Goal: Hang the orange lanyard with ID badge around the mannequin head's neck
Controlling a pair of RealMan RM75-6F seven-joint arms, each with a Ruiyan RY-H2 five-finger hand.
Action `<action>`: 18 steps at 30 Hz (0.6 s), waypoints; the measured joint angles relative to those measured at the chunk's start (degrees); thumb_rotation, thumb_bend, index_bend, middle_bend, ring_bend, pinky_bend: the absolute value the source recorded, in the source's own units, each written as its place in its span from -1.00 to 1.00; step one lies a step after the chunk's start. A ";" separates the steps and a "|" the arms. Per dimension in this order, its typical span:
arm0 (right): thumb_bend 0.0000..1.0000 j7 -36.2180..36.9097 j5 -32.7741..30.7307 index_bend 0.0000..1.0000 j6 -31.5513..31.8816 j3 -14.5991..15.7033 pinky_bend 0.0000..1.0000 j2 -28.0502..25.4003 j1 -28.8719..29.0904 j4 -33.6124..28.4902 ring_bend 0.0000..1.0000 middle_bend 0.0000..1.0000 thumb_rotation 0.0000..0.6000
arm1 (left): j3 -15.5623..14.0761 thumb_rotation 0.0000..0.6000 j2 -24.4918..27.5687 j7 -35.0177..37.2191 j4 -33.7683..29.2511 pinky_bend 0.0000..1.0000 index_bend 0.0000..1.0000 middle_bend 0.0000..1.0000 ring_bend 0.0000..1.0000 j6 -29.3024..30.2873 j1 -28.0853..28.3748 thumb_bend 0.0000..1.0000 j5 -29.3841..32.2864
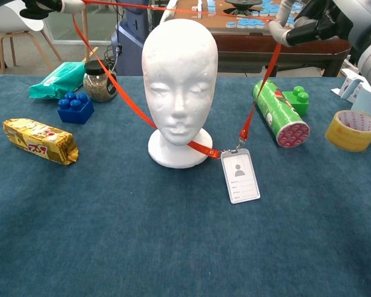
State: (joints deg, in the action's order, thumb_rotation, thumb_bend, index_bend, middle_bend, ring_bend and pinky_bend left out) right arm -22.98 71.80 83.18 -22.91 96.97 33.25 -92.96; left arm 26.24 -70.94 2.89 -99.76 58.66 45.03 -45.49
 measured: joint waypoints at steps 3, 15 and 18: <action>0.05 -0.34 -1.30 0.25 0.02 -0.97 1.00 0.92 0.58 0.62 1.00 1.00 1.00 | 0.42 1.00 -0.80 -1.63 1.01 0.81 0.23 0.82 0.80 -0.11 1.35 -0.25 2.66; 0.05 -2.78 -6.13 0.25 -0.49 -4.42 1.00 3.48 3.39 3.71 1.00 1.00 1.00 | 1.81 1.00 -6.01 -8.90 6.61 0.76 0.21 0.75 0.70 1.81 7.04 -0.25 10.08; 0.05 -3.35 -7.52 0.25 -0.66 -5.22 1.00 4.05 4.08 4.81 1.00 1.00 1.00 | 1.90 1.00 -7.00 -10.57 7.95 0.75 0.21 0.69 0.63 1.93 8.21 -0.25 11.48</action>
State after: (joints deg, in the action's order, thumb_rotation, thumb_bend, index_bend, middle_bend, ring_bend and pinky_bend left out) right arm -26.34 64.28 82.51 -28.13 101.03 37.34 -88.15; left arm 28.14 -77.94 -7.68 -91.81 60.59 53.24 -34.02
